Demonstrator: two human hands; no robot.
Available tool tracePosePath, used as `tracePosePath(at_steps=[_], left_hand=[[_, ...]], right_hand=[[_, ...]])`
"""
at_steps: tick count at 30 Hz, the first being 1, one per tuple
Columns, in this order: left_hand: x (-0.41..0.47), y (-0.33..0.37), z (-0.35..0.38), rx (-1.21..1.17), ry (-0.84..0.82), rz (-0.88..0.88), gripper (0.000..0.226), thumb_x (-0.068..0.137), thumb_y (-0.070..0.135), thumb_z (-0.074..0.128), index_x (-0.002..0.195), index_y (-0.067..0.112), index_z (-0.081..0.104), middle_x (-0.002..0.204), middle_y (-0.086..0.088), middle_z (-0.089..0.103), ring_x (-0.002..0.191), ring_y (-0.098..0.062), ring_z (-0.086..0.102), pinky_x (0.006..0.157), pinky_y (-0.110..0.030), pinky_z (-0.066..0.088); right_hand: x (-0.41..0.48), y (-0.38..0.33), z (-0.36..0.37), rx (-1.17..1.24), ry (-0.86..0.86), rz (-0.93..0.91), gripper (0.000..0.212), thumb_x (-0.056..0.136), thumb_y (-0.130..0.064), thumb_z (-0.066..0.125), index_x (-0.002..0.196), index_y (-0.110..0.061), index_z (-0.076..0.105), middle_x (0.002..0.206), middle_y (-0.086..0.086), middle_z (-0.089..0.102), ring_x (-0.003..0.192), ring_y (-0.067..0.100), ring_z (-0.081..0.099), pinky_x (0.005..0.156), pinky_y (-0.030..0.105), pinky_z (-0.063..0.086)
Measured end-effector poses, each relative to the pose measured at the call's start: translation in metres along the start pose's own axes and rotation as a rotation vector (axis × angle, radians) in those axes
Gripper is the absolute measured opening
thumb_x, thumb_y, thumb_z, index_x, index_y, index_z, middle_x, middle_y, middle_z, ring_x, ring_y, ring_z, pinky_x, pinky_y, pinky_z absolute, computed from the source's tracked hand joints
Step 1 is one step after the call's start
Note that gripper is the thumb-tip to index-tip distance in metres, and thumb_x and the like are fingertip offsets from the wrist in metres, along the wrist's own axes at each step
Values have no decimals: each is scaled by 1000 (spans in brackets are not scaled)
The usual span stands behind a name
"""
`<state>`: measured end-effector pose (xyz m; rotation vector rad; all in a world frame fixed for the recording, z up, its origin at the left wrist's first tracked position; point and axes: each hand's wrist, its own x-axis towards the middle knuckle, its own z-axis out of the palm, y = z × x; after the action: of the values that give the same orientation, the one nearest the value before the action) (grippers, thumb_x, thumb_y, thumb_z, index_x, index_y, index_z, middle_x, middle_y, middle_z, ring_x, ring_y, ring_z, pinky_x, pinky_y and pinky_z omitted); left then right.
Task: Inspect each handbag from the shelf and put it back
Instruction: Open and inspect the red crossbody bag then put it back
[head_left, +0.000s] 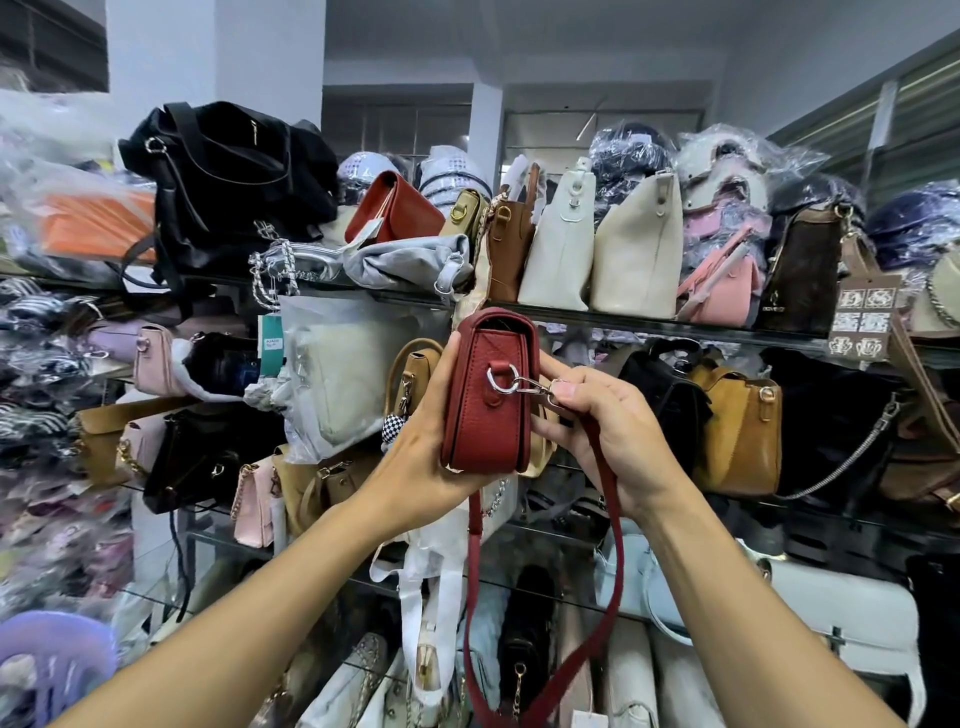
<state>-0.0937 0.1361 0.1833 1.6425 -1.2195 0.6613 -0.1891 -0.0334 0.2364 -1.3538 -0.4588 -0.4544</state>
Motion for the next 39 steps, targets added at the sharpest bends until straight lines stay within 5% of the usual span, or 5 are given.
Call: tracePosePath(at_steps=[8, 15, 24, 34, 39], left_hand=[[-4, -10, -6, 96, -16, 68, 120, 82, 17, 83, 161, 18, -8, 155, 41, 19, 138, 11, 37, 105, -11, 36], [-4, -16, -5, 122, -17, 62, 122, 84, 14, 81, 159, 25, -15, 169, -8, 13, 153, -18, 26, 119, -24, 30], [-10, -22, -2, 78, -14, 9, 106, 77, 18, 86, 153, -11, 17, 139, 58, 18, 126, 31, 29, 103, 2, 23], [-10, -17, 1, 16, -80, -114, 100, 76, 42, 84, 150, -3, 34, 150, -1, 41, 128, 10, 46, 108, -9, 31], [-9, -16, -1, -39, -107, -182, 87, 75, 31, 90, 143, 2, 45, 128, 17, 62, 119, 1, 59, 101, -19, 45]], right_hand=[[-4, 12, -6, 95, -87, -3, 7, 65, -10, 69, 58, -11, 71, 139, 2, 66, 131, 24, 61, 103, 40, 53], [-9, 16, -5, 30, -140, -65, 8, 64, -11, 70, 58, -15, 73, 132, -9, 70, 133, 18, 59, 103, 28, 52], [-7, 14, -3, -214, -55, -170, 4, 65, -21, 78, 66, -16, 77, 136, 11, 66, 132, 21, 60, 117, 48, 41], [-11, 11, -1, -269, 5, -138, 8, 64, -27, 81, 69, -20, 79, 132, 9, 68, 128, 17, 63, 113, 46, 47], [-11, 7, 2, -226, 35, -111, 27, 91, 6, 68, 69, -10, 70, 114, 16, 76, 131, 11, 60, 88, 39, 62]])
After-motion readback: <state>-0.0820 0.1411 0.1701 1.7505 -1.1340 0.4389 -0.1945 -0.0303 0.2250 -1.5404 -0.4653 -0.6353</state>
